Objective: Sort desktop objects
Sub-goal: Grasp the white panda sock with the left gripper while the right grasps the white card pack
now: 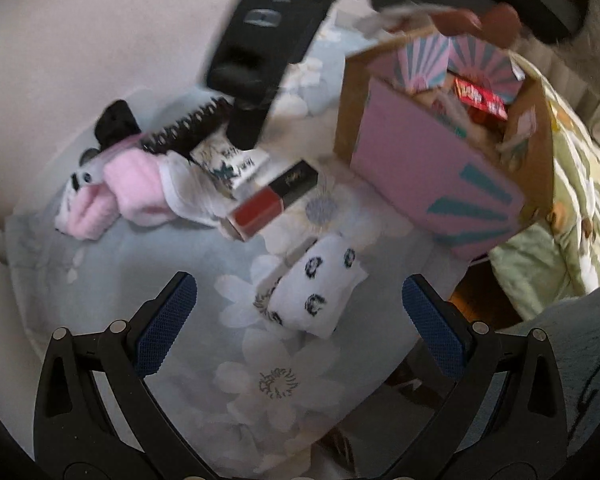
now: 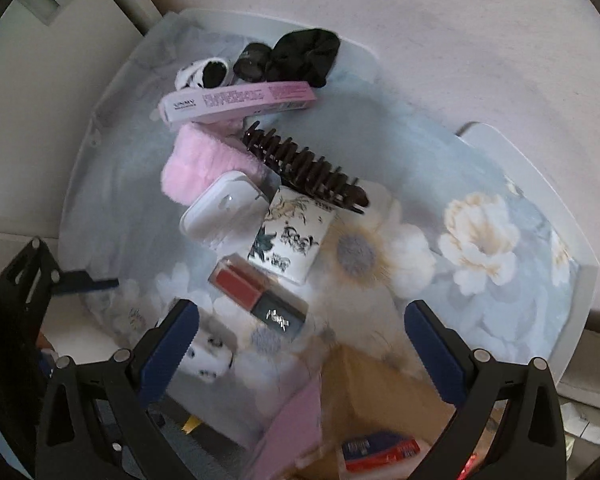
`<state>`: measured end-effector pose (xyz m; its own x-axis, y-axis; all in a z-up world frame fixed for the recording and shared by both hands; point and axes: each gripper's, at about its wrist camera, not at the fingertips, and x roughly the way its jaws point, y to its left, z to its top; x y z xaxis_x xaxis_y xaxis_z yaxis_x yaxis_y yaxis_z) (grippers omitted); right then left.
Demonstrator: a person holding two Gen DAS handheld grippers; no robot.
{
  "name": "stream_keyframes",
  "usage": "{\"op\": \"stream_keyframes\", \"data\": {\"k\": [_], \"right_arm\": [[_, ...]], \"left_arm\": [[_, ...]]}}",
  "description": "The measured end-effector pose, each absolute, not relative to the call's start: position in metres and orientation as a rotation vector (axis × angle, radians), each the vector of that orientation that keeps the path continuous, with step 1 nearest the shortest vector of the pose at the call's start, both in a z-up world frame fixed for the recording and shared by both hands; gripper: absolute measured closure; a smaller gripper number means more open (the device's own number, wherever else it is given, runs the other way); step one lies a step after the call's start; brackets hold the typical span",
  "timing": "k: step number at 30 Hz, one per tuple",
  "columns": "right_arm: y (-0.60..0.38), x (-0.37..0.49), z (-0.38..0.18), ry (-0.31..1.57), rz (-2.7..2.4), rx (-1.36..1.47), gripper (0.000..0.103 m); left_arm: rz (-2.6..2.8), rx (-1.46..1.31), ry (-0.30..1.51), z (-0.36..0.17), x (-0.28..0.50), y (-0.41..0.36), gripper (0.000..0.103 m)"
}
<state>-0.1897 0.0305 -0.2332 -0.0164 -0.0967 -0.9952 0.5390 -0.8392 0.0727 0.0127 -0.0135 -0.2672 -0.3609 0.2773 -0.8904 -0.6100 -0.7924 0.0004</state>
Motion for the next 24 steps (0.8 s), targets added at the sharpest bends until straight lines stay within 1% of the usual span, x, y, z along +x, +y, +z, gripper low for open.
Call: {"op": "stream_keyframes", "data": {"k": [3,9,16,21,22,24], "right_arm": [[0.023,-0.195,-0.246,0.485,-1.903,1.855,0.001],[0.012,-0.201,-0.265,0.498,-1.884,1.916,0.001],[0.010,-0.208,-0.284,0.481,-1.879,1.972,0.001],[0.016,-0.213,-0.294,0.433,-1.867,2.019,0.014],[0.017,-0.213,-0.294,0.421,-1.866,2.027,0.019],[0.019,-0.214,-0.294,0.394,-1.863,2.036,0.022]], "left_arm": [[2.162,-1.319,0.486,-0.279,0.011,-0.011,0.001],[2.129,-1.293,0.485,-0.291,0.002,-0.011,0.005],[2.102,-1.316,0.468,-0.306,-0.005,-0.011,0.017],[2.083,-1.329,0.492,-0.315,-0.006,-0.011,0.025],[2.082,-1.334,0.488,-0.316,-0.007,-0.011,0.028],[2.077,-1.336,0.462,-0.315,-0.008,-0.012,0.033]]}}
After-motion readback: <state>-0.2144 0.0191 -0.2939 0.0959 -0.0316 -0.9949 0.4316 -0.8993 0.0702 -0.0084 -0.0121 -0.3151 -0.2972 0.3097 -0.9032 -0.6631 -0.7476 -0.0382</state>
